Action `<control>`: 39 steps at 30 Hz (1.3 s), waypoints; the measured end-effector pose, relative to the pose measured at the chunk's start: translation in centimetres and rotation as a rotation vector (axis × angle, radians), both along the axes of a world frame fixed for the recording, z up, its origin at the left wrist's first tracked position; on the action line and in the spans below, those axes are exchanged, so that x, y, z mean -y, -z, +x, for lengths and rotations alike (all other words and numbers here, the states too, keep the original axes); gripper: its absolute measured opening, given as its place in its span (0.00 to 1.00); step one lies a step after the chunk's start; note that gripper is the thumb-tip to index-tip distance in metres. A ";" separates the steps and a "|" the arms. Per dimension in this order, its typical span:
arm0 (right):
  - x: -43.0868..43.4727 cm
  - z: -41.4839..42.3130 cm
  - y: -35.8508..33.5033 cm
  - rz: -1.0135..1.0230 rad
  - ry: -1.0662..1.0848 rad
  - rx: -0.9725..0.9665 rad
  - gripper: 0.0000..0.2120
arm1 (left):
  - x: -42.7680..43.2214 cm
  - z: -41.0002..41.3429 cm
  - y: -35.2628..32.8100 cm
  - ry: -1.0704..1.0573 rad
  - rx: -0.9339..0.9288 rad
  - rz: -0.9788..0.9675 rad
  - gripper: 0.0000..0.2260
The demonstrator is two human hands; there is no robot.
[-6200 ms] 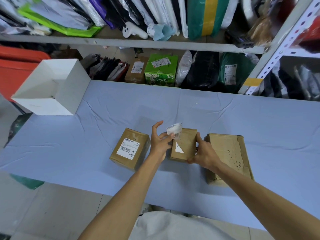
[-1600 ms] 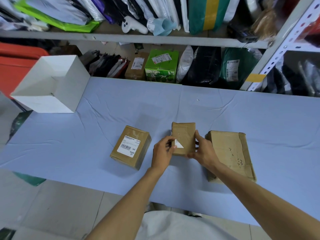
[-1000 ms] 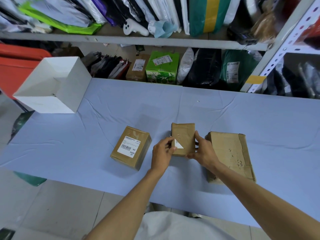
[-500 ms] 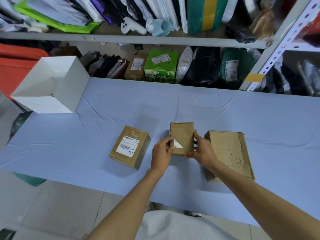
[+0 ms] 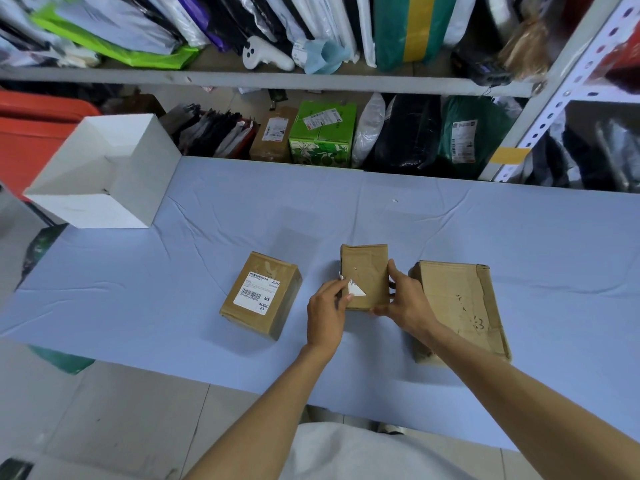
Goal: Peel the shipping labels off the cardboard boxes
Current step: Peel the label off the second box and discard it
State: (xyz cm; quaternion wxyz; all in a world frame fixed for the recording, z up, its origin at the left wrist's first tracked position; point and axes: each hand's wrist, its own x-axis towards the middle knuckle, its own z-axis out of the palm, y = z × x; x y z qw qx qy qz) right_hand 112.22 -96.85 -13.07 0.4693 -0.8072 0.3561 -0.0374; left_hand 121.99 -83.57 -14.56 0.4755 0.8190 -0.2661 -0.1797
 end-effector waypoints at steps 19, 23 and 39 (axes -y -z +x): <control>-0.1 0.1 0.2 0.010 0.008 0.001 0.44 | 0.6 -0.2 -0.2 -0.040 -0.034 0.034 0.11; -0.3 0.2 0.0 0.016 0.000 -0.009 0.48 | 0.4 -0.2 -0.3 -0.066 -0.074 -0.034 0.11; -0.1 0.1 0.0 0.013 0.028 -0.042 0.41 | 0.3 1.3 -0.2 0.004 -0.162 -0.044 0.12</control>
